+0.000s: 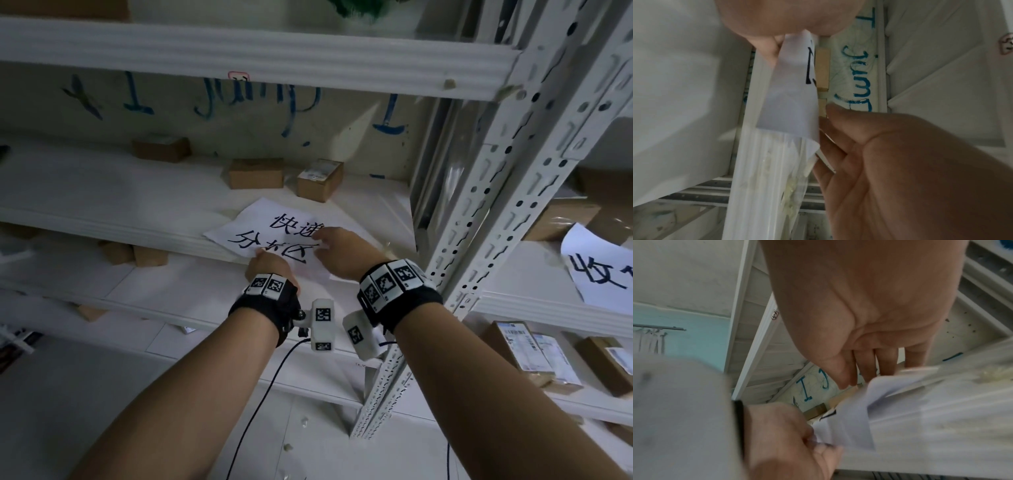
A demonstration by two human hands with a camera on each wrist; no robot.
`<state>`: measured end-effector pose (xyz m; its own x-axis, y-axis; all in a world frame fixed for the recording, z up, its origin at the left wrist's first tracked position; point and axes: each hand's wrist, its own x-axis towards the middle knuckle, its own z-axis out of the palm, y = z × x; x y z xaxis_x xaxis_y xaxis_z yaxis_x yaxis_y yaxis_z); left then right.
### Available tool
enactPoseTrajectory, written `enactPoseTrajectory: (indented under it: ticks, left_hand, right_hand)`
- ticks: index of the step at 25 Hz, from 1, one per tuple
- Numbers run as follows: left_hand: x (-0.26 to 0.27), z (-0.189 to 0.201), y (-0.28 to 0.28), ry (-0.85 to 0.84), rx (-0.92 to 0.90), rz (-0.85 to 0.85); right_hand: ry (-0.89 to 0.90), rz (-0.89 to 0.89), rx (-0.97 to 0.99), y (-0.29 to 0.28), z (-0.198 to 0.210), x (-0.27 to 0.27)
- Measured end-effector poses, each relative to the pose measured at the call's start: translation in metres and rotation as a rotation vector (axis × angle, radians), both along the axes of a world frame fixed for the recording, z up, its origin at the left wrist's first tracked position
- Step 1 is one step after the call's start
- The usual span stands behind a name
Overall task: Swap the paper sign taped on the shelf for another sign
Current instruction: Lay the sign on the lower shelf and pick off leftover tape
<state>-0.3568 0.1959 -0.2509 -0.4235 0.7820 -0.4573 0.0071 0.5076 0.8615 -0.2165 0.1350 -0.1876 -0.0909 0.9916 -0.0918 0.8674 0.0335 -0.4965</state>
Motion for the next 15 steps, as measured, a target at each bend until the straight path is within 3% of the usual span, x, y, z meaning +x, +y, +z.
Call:
enactPoseTrajectory:
  ticks: [1,2,6,11,15]
  left_hand:
    - [-0.003,-0.009,0.002,-0.009,0.056,-0.029]
    - [-0.002,-0.013,0.001,-0.164,0.098,0.004]
    - [0.005,-0.025,-0.021,-0.519,0.143,0.072]
    - [0.02,-0.009,-0.048,-0.408,-0.097,-0.381]
    - [0.025,0.01,-0.063,-0.191,0.002,-0.372]
  right_hand:
    - [-0.006,-0.001,-0.008,0.002,-0.003,-0.001]
    - [-0.016,-0.01,-0.022,0.004,-0.007,0.0]
    - [-0.095,0.005,-0.135,0.009,-0.023,0.0]
    - [-0.15,-0.024,-0.091,-0.004,-0.022,0.0]
    - [-0.063,-0.086,-0.007,-0.023,0.0,0.007]
